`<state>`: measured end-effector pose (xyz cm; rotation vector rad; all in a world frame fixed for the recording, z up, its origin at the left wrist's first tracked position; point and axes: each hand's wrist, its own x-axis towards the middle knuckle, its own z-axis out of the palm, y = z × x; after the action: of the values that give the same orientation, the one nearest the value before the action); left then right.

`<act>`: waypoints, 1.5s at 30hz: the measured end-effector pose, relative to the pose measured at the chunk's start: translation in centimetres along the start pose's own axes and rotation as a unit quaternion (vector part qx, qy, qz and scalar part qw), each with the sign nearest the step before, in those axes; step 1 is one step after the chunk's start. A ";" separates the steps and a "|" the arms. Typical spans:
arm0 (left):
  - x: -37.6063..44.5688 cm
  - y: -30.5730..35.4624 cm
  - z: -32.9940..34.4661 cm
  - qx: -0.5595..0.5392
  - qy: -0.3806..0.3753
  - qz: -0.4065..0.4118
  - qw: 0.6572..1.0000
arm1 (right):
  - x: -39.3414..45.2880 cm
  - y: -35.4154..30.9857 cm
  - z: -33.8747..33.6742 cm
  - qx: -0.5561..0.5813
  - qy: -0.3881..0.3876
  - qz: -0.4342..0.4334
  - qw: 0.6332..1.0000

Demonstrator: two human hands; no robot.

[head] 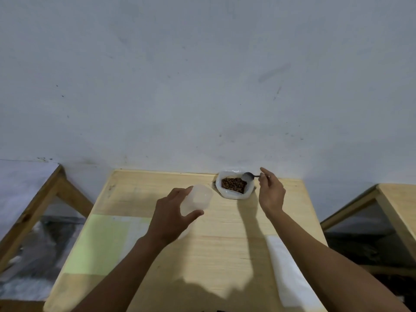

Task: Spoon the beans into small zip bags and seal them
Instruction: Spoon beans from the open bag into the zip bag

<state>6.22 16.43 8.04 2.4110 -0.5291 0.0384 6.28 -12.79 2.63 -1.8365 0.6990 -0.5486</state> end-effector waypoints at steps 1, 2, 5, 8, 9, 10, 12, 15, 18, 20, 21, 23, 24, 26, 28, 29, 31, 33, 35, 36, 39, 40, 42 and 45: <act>-0.1 -0.2 -0.1 -0.002 0.002 -0.004 1.000 | -0.3 0.8 0.4 -0.015 -0.003 0.002 1.000; -0.2 -0.3 -0.1 -0.004 0.005 -0.009 1.000 | -0.6 1.7 0.8 -0.018 0.001 0.009 1.000; -0.5 -0.8 -0.1 -0.004 0.007 -0.024 1.000 | -1.2 3.3 2.1 -0.002 0.026 0.060 0.998; -0.6 -1.1 -0.1 -0.001 0.004 -0.026 1.000 | -1.3 3.4 3.2 -0.003 0.043 0.116 0.992; -0.7 -1.1 -0.1 -0.001 0.003 -0.025 1.000 | -1.4 3.2 3.5 -0.005 0.040 0.127 0.991; -0.7 -1.2 -0.1 -0.001 0.002 -0.025 1.000 | -1.5 3.1 3.9 -0.005 0.034 0.136 0.990; -0.6 -1.3 0.1 0.001 0.001 -0.024 1.000 | -1.5 3.2 4.6 0.004 0.022 0.159 0.987; -0.3 -1.5 0.3 0.006 -0.006 -0.029 1.000 | -0.9 3.6 5.2 0.044 0.033 0.238 0.970; 0.0 -1.7 0.5 0.008 -0.009 -0.029 0.999 | -0.4 3.8 4.7 0.108 0.051 0.292 0.949; 0.2 -1.8 0.7 0.007 -0.010 -0.033 0.999 | -0.2 3.6 3.8 0.132 0.063 0.297 0.944; 0.4 -1.9 0.8 0.007 -0.011 -0.035 0.999 | -0.2 3.3 3.3 0.141 0.068 0.293 0.943; 0.7 -1.9 1.1 0.014 -0.014 -0.039 0.999 | -0.2 2.5 2.3 0.159 0.078 0.278 0.944; 0.9 -1.8 1.3 0.019 -0.017 -0.041 0.999 | -0.3 1.9 1.7 0.169 0.083 0.270 0.944; 1.4 -1.8 1.8 0.030 -0.022 -0.044 0.998 | -0.4 0.6 0.7 0.187 0.089 0.249 0.946; 1.9 -1.8 2.2 0.041 -0.030 -0.046 0.998 | -0.6 -0.8 -0.2 0.202 0.087 0.224 0.949; 2.3 -1.7 2.5 0.045 -0.039 -0.049 0.997 | -0.7 -1.6 -0.7 0.207 0.084 0.214 0.951; 3.0 -1.5 2.9 0.059 -0.059 -0.055 0.995 | -1.0 -3.1 -1.4 0.211 0.075 0.197 0.954; 3.7 -1.2 3.2 0.073 -0.071 -0.055 0.993 | -1.5 -4.6 -1.9 0.212 0.061 0.181 0.958; 4.3 -0.9 3.5 0.083 -0.079 -0.053 0.992 | -2.0 -5.5 -2.1 0.211 0.043 0.169 0.962; 4.5 -0.7 3.7 0.088 -0.081 -0.051 0.992 | -2.3 -5.9 -2.2 0.207 0.034 0.164 0.964; 5.2 -0.4 4.4 0.099 -0.077 -0.037 0.991 | -3.5 -6.3 -2.0 0.188 0.006 0.152 0.970; 5.3 -0.4 4.5 0.101 -0.076 -0.032 0.992 | -4.0 -6.4 -2.0 0.182 -0.002 0.145 0.973; 5.5 -0.4 4.8 0.097 -0.077 -0.025 0.992 | -4.8 -6.7 -1.8 0.171 -0.017 0.125 0.977; 5.8 -0.5 5.0 0.092 -0.084 -0.019 0.992 | -5.7 -6.9 -1.4 0.155 -0.041 0.089 0.983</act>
<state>11.15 11.58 4.76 2.6194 -0.5786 -0.1390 2.68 -7.90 9.29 -1.4810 0.6736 -0.4343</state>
